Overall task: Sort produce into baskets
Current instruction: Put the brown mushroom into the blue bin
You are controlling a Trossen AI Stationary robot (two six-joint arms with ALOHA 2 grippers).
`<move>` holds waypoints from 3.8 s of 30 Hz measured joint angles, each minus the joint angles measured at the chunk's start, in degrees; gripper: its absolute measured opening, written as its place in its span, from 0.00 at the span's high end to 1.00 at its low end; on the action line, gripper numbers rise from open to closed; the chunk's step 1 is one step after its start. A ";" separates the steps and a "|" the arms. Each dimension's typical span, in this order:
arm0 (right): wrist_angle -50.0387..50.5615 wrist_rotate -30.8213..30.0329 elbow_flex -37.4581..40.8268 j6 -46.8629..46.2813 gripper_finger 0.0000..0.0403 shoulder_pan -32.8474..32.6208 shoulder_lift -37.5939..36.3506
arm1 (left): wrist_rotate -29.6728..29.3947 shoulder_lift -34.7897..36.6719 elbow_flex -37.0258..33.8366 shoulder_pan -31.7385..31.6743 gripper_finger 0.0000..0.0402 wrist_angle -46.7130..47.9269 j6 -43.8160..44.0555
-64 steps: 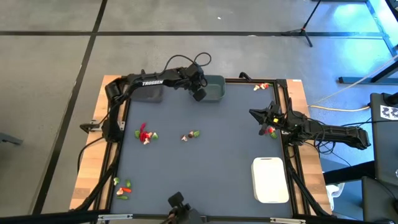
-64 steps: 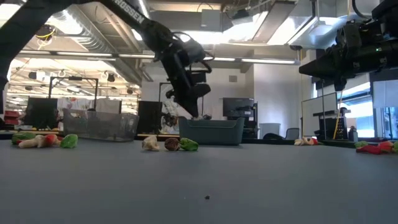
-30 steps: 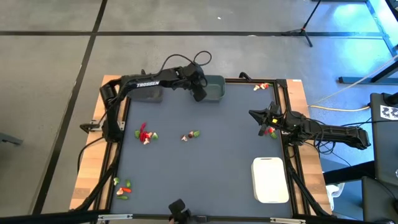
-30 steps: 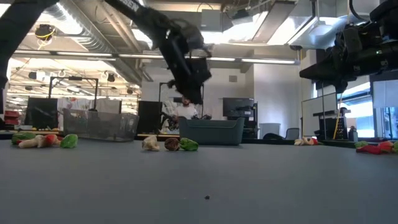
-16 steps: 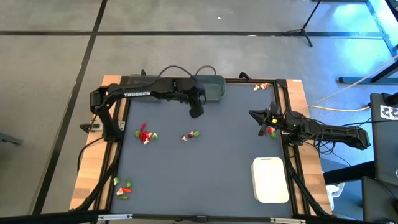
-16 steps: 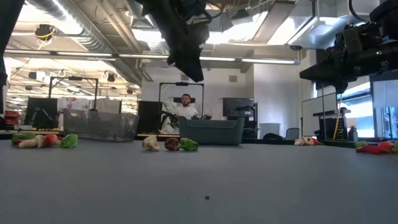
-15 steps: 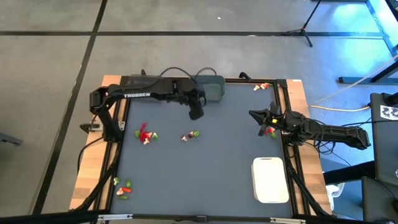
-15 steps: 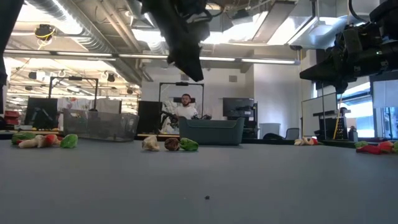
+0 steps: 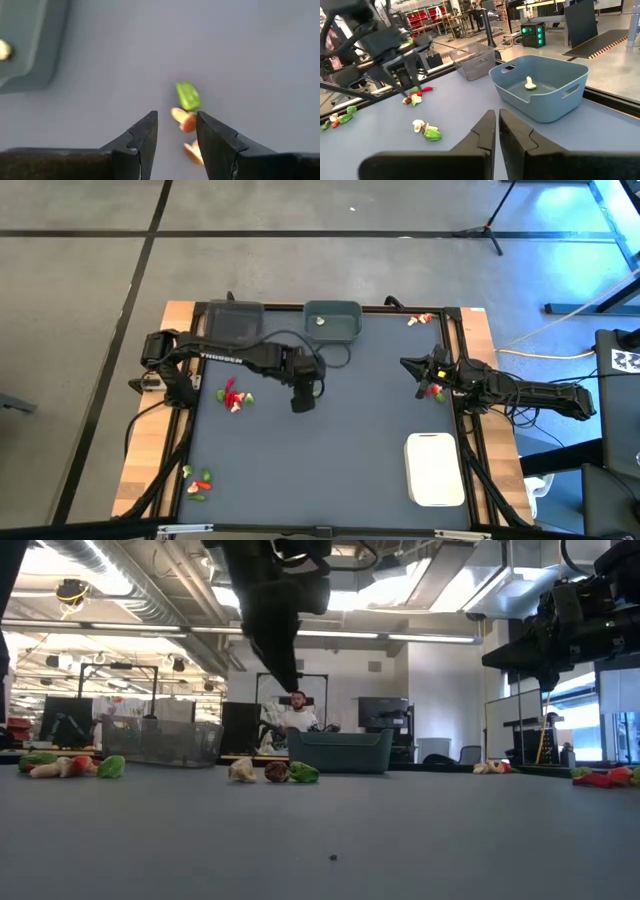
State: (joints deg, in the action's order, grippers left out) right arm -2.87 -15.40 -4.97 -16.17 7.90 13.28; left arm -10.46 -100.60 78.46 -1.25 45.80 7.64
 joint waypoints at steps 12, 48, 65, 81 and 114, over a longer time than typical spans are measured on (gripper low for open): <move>-0.01 0.00 0.00 -0.17 0.94 0.00 0.00 | 0.00 -0.04 -9.51 4.81 0.68 -5.13 -10.58; 3.39 0.00 0.00 -0.38 0.94 0.00 0.00 | 0.02 -0.04 -23.03 5.17 0.82 -21.73 -15.97; 3.41 0.00 0.00 -0.52 0.94 0.00 0.00 | -0.04 -0.04 -17.24 4.87 0.62 -9.50 -6.69; 3.43 0.00 0.00 -0.50 0.94 0.00 0.00 | 0.85 0.11 -23.50 4.15 0.68 -14.54 -9.76; 4.35 -0.42 0.00 -0.41 0.94 -0.02 0.00 | -2.90 6.95 -16.49 -7.53 0.79 -31.04 -8.09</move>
State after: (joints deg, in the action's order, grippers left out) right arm 1.48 -15.81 -4.97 -16.58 7.88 13.28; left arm -13.35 -93.65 61.98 -8.79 14.75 -0.45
